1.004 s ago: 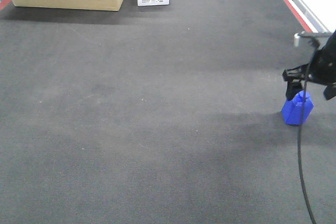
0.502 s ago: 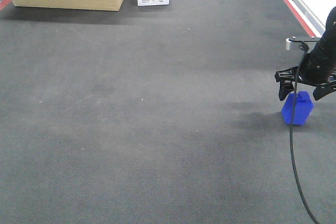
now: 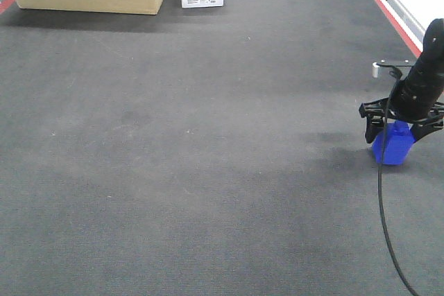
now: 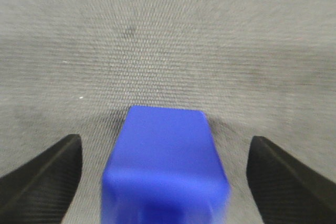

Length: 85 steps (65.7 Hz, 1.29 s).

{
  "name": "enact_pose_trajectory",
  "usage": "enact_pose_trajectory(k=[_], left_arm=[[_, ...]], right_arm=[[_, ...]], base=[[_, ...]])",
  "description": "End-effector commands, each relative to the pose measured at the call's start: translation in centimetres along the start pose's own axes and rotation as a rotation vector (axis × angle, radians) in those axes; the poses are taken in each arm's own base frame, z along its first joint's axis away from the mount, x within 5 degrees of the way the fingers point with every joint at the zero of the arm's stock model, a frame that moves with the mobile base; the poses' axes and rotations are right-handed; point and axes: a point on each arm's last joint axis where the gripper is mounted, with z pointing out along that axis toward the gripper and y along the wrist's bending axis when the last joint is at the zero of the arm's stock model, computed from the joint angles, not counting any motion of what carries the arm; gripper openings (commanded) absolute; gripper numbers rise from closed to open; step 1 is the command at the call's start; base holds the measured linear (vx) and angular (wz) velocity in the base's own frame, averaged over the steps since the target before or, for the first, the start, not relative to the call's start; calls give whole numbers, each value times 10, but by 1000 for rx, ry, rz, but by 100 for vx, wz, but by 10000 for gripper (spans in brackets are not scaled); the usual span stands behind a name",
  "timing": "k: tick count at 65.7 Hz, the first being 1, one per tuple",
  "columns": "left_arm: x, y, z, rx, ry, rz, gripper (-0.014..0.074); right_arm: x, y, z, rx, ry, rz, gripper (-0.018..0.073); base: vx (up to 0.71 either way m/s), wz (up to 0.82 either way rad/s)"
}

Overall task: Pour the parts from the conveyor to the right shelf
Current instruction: 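Close the right gripper on the blue block and lift it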

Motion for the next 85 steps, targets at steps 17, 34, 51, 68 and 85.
enact_pose_trajectory(k=[17,34,51,68,85], left_arm=[[-13,-1,-3,9,-105,-16,-6],[-13,-1,-3,9,-105,-16,-6],[-13,-1,-3,9,-105,-16,-6],[-13,-1,-3,9,-105,-16,-6],[-13,-1,-3,9,-105,-16,-6]], right_arm=[[2,-1,-35,19,-45,11,258],[5,0,-50,36,-62,-6,-8],[20,9,-117,21,-224,-7,-4],[74,36,-176,-93,-434,-55,-5],[160,48,-197,-15,-660,-33,-5]], base=[[0,0],[0,0],[0,0],[0,0],[0,0]])
